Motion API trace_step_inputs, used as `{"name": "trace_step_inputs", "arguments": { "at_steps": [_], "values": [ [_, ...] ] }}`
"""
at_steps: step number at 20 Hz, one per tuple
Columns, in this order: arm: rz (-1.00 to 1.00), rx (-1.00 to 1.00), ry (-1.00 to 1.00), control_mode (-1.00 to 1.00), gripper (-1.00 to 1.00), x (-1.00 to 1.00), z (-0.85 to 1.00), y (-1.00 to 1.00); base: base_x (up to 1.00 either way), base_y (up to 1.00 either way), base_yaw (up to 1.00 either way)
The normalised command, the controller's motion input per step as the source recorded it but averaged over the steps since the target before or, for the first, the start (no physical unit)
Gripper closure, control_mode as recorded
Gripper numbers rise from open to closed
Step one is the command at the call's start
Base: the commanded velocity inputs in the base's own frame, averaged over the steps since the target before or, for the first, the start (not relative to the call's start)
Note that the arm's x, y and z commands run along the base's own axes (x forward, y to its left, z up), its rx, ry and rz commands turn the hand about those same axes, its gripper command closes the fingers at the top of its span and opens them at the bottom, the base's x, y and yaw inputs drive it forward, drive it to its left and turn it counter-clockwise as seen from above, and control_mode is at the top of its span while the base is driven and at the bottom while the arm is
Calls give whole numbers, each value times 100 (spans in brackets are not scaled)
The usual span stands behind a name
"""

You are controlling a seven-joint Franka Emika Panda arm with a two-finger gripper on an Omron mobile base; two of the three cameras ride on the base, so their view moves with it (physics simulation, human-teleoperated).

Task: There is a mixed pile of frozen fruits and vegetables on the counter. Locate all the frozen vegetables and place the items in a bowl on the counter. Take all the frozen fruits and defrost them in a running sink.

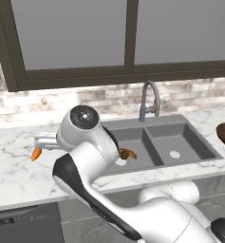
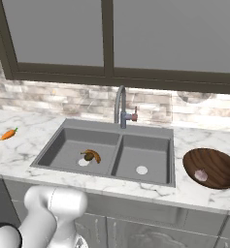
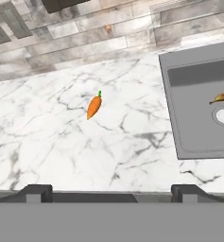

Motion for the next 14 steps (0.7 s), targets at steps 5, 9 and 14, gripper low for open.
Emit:
{"name": "trace_step_inputs", "arguments": {
  "at_steps": [5,9,14],
  "values": [
    [0,0,-1,-100,-100,24,-1,23,0,0,0],
    [0,0,0,-100,-100,19,0,12,0,0,0],
    [0,0,0,-100,-100,13,0,2,0,0,0]
  ]
}}
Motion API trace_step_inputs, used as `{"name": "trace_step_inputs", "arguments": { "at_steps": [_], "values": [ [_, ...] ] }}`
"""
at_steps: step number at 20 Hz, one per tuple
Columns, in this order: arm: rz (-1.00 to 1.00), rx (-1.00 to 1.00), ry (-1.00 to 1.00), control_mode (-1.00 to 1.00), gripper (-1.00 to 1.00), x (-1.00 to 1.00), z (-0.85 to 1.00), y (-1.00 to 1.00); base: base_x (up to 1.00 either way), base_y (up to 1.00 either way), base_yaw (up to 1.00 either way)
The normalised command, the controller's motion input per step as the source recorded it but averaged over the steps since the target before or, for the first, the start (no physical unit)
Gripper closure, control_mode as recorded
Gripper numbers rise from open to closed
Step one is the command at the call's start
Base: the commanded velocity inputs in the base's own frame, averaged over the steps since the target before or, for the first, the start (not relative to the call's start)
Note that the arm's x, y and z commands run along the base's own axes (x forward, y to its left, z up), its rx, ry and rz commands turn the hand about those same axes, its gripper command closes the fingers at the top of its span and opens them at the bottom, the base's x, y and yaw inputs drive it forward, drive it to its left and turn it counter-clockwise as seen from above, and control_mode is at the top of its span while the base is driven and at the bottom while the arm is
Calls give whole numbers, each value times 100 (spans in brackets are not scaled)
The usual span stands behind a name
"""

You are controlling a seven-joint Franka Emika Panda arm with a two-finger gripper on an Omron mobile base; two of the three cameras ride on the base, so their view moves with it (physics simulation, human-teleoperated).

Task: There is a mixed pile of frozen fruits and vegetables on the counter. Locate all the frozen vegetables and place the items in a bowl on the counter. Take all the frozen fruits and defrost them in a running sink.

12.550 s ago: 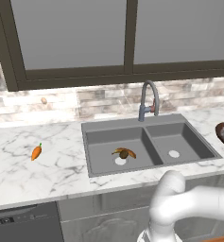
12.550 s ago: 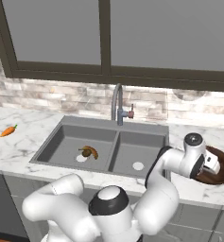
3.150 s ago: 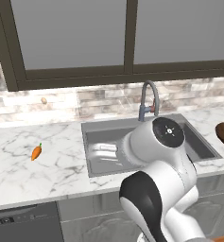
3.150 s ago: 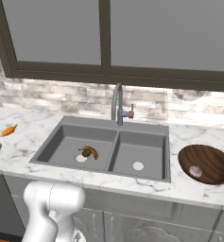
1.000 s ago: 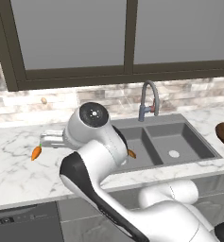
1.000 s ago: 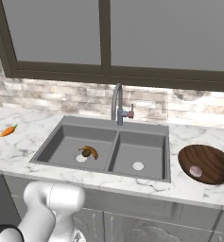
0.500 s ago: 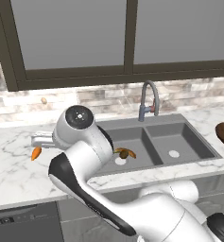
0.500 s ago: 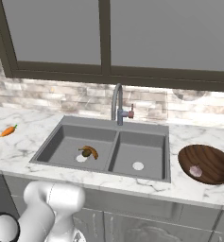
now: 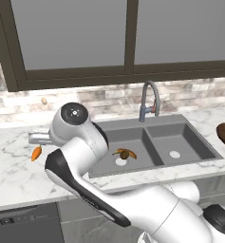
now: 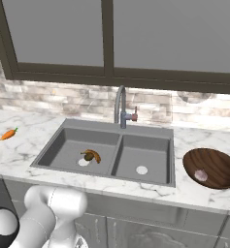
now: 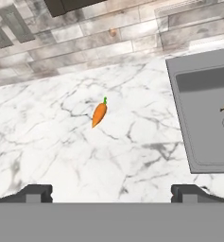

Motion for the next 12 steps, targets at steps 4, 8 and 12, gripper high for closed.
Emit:
{"name": "trace_step_inputs", "arguments": {
  "at_steps": [4,8,12],
  "values": [
    [0,0,0,-100,-100,9,-3,0,0,0,0],
    [0,0,0,-100,-100,4,-16,0,0,0,0],
    [0,0,0,-100,-100,7,-18,0,0,0,0]
  ]
}}
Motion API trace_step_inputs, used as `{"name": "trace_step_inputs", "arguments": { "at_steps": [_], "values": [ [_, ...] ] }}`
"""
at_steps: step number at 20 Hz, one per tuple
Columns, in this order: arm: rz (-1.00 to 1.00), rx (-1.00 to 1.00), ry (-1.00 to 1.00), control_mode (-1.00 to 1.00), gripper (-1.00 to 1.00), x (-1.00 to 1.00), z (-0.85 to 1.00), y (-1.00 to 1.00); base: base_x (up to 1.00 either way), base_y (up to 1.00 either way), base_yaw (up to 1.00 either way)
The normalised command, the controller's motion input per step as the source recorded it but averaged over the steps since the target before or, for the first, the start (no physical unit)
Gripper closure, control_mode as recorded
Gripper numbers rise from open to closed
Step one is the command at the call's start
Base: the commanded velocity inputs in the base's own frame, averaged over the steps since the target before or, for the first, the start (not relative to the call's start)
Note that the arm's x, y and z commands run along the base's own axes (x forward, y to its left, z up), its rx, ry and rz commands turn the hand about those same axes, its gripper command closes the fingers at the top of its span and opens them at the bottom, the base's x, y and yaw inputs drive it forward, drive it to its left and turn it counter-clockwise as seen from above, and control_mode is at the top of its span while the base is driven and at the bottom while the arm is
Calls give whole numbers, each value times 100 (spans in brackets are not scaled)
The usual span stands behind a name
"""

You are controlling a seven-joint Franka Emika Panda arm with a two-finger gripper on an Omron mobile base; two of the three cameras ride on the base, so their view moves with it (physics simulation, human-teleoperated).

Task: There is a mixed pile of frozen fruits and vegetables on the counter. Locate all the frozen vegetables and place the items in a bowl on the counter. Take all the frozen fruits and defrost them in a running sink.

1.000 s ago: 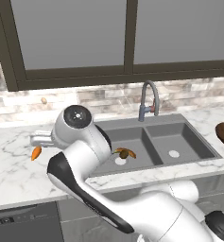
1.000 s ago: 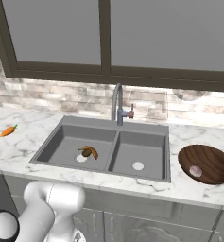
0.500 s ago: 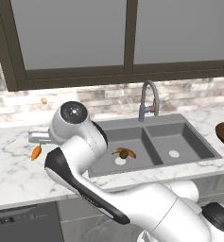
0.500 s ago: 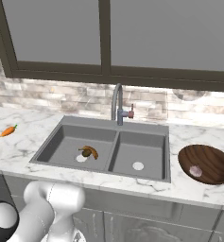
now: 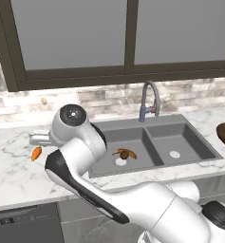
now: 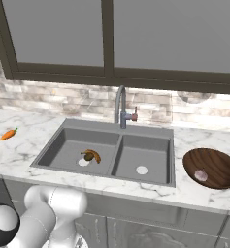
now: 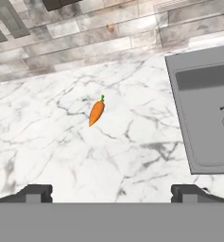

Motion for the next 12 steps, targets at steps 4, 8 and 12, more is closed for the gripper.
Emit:
{"name": "trace_step_inputs", "arguments": {
  "at_steps": [4,8,12],
  "values": [
    [0,0,0,-100,-100,15,-10,0,0,0,0],
    [0,0,0,-100,-100,25,0,2,0,0,0],
    [0,0,0,-100,-100,26,-2,1,0,0,0]
  ]
}}
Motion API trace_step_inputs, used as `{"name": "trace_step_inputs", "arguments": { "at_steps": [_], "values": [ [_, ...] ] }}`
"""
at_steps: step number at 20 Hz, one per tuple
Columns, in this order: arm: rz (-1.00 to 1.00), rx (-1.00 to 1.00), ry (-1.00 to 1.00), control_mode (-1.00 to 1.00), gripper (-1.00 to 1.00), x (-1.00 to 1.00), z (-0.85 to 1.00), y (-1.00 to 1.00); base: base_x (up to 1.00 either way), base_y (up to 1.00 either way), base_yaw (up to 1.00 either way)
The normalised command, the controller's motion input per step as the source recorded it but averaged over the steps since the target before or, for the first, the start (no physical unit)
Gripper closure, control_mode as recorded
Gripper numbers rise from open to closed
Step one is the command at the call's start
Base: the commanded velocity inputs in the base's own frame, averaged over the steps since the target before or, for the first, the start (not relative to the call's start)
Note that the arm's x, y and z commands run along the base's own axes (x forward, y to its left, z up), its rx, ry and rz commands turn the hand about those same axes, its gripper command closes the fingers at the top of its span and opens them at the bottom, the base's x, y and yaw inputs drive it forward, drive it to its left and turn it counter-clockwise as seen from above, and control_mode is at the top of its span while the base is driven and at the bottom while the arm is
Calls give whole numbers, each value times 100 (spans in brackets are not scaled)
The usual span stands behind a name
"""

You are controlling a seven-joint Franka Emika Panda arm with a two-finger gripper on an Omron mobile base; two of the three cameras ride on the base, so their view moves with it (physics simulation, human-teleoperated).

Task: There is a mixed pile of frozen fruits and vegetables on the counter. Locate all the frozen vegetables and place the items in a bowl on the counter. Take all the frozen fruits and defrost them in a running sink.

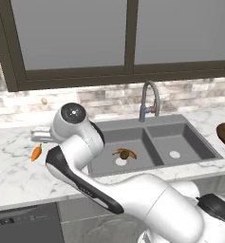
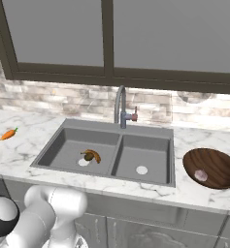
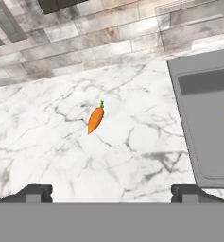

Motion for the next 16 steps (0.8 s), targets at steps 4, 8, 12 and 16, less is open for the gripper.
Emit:
{"name": "trace_step_inputs", "arguments": {
  "at_steps": [4,8,12,16],
  "values": [
    [0,0,0,-100,-100,24,-7,7,0,0,0],
    [0,0,0,-100,-100,21,-13,15,0,0,0],
    [0,0,0,-100,-100,22,-16,22,0,0,0],
    [0,0,0,-100,-100,21,-16,19,0,0,0]
  ]
}}
